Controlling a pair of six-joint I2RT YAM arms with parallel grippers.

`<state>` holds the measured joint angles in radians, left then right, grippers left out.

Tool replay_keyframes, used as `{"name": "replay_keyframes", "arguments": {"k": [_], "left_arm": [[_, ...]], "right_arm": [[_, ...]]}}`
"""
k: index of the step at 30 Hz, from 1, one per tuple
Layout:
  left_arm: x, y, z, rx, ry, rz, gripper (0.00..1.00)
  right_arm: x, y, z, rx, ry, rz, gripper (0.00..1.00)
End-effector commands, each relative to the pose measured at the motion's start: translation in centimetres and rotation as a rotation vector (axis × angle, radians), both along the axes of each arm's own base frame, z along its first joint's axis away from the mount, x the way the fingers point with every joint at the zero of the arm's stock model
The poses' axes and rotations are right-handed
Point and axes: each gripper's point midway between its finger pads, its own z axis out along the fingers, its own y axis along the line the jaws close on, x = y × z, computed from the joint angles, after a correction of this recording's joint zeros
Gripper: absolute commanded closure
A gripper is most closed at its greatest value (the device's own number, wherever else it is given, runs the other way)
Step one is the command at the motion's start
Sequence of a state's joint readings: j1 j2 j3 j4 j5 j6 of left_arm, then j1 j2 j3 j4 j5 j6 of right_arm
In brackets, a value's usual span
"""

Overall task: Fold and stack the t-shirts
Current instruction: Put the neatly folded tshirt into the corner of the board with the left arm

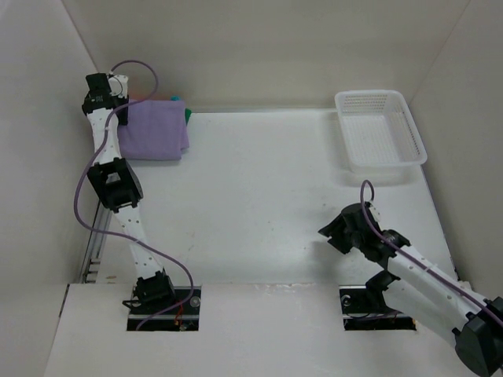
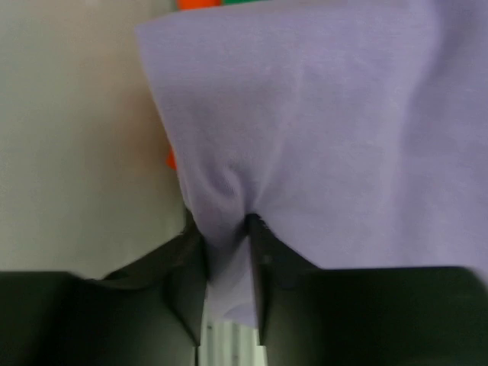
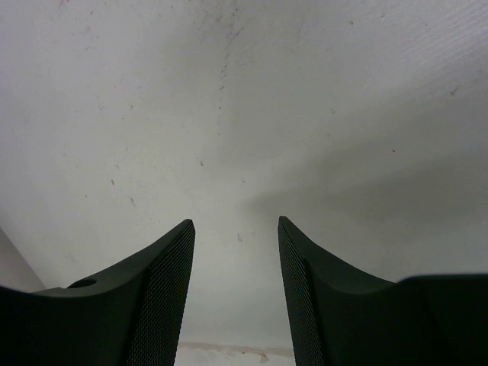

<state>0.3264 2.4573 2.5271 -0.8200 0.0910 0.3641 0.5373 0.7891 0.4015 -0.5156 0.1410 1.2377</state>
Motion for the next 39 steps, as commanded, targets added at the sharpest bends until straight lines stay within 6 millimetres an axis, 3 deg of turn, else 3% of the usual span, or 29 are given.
{"name": "replay_keyframes", "arguments": {"k": [1,4,8,10,12,13,14,20,24,27,31,39], "left_arm": [[1.8,4.6,7.2,0.19,-0.202,0.107,0.72],[1.8,5.8,9.9,0.27,-0.257,0.142,0.61],[0.5,4.9,12.5,0.275,-0.282,0.128,0.55],[-0.6,2.8,13.7,0.24,-0.289,0.084,0.49],[-2.2,-0.5,14.3,0.181,-0.281,0.012,0.41],[-3.3,-2.6,14.4,0.147,-0.27,-0.038,0.37],[-4.7,-4.8,14.5,0.112,-0.258,-0.089,0.35],[-15.9,-17.8,11.6,-0.13,-0.116,-0.391,0.27],[-22.8,-22.5,7.4,-0.294,0.083,-0.471,0.3],[-27.4,-24.9,3.4,-0.432,0.245,-0.502,0.36],[-32.6,-27.6,0.2,-0.513,0.352,-0.558,0.39],[-35.7,-28.4,-2.2,-0.546,0.368,-0.517,0.39]], "right_arm": [[1.3,0.7,2.1,0.024,-0.057,0.015,0.47],[1.3,0.9,2.3,0.027,-0.055,0.022,0.47],[1.7,1.0,2.8,0.021,-0.066,0.025,0.45],[1.7,1.1,3.1,0.007,-0.07,0.038,0.43],[1.9,1.1,3.4,-0.006,-0.075,0.053,0.38],[1.9,1.2,3.4,-0.014,-0.074,0.062,0.31],[1.9,1.3,3.6,-0.022,-0.076,0.075,0.0],[0.9,0.8,4.9,-0.123,-0.056,0.137,0.0],[-0.5,0.1,5.8,-0.169,-0.043,0.159,0.0],[-1.8,-0.4,5.9,-0.168,-0.036,0.166,0.0],[-3.9,-1.1,5.2,-0.139,-0.013,0.155,0.0],[-6.6,-1.3,4.4,-0.106,0.032,0.172,0.0]]}}
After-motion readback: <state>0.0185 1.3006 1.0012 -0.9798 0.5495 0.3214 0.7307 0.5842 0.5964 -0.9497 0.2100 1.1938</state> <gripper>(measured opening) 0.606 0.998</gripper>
